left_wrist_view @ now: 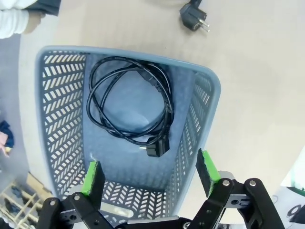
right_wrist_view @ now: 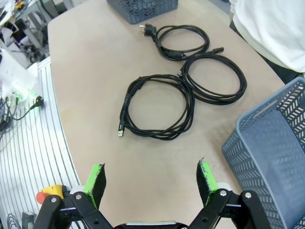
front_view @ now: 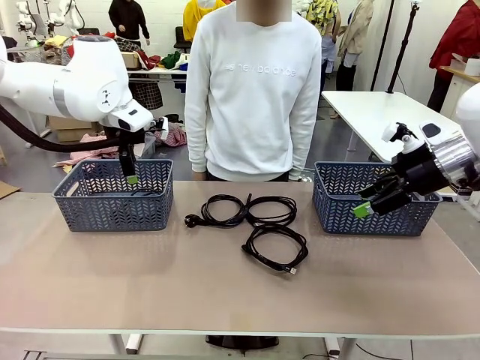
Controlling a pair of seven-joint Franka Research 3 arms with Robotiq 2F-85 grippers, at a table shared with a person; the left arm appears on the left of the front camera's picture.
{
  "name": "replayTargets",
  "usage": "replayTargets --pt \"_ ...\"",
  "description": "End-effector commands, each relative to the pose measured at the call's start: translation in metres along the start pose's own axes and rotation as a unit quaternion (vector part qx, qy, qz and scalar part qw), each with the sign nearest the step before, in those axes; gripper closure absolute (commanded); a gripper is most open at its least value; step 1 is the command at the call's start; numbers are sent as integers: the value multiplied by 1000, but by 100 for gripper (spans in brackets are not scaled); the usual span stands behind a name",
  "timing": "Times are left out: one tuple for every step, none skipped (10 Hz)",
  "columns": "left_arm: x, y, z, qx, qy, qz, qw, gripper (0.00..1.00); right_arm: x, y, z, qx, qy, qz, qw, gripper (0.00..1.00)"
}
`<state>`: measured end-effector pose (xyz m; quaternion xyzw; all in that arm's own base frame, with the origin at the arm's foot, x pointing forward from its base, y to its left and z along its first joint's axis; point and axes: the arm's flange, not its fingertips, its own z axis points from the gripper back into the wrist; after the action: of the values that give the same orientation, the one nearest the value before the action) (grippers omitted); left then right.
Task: Organize the cables according to human instructions.
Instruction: Pick up a bundle of cables and place it in the basket indicated by the human.
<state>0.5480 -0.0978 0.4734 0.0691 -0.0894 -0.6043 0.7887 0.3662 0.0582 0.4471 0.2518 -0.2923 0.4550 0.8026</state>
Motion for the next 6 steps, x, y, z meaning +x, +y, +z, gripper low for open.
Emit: replayTargets --pt "1 0 -1 5 5 -7 1000 0 1 -4 -3 2 -14 13 1000 0" --pt "1 0 -1 5 5 -7 1000 0 1 -4 -3 2 -14 13 1000 0" --pt "1 0 -1 5 5 -7 1000 0 1 -4 -3 2 -14 13 1000 0" --pt "1 0 -1 5 5 -7 1000 0 1 -4 -3 2 -14 13 1000 0" --pt "1 0 -1 5 5 -7 1000 0 1 -4 -3 2 -14 13 1000 0" --pt "3 -1 -2 -1 1 -5 1000 0 1 -4 -3 2 -14 13 1000 0"
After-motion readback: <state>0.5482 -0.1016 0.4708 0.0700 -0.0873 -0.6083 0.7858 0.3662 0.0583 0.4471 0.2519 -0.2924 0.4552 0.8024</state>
